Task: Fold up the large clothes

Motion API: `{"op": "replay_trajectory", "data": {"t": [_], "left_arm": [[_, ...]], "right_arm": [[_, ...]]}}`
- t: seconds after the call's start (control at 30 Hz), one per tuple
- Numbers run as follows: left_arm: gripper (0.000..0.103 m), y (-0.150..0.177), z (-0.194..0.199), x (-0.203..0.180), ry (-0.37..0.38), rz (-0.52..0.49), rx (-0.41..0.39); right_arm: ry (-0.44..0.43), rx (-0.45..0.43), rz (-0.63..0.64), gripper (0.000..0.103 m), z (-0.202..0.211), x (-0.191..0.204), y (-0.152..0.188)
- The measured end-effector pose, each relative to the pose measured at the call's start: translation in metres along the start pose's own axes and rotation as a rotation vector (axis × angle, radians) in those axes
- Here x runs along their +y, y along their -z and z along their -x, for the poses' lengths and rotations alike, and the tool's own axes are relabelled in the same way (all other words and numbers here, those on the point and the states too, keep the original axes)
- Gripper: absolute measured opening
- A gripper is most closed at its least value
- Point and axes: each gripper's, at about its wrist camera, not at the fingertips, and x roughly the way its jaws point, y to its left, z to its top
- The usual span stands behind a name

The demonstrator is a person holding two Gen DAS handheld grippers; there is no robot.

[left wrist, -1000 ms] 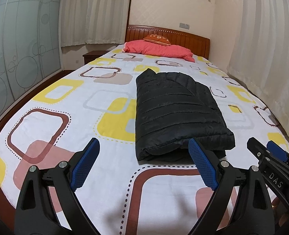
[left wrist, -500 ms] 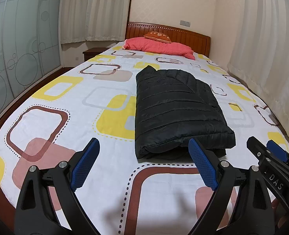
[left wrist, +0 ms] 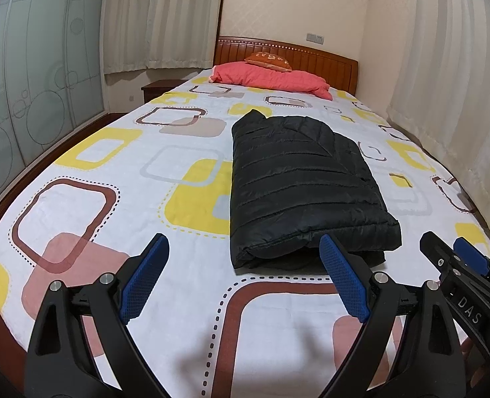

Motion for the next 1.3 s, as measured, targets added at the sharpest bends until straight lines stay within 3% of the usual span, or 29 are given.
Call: {"op": "replay_trajectory", "data": {"t": [0.5, 0.57, 0.9, 1.23, 1.27, 1.3], "left_arm": [[0.092, -0.006, 0.004, -0.002, -0.012, -0.028, -0.031], [0.101, -0.008, 0.005, -0.002, -0.01, -0.032, -0.04], [0.101, -0.012, 0.015, -0.004, -0.036, -0.038, -0.091], [0.101, -0.015, 0.019, -0.003, 0.001, -0.048, -0.118], [0.101, -0.015, 0.019, -0.003, 0.005, -0.049, -0.118], [0.101, -0.015, 0.018, -0.003, 0.006, -0.049, -0.116]], "right_arm": [[0.0, -0.001, 0.0, 0.067, 0.0, 0.0, 0.0], [0.002, -0.002, 0.001, 0.067, 0.0, 0.0, 0.0], [-0.001, -0.002, 0.001, 0.067, 0.0, -0.001, 0.0], [0.001, -0.007, 0.0, 0.068, 0.001, -0.002, -0.001], [0.001, -0.007, -0.001, 0.071, 0.002, -0.001, -0.001], [-0.003, -0.01, 0.0, 0.08, 0.002, -0.002, -0.001]]}}
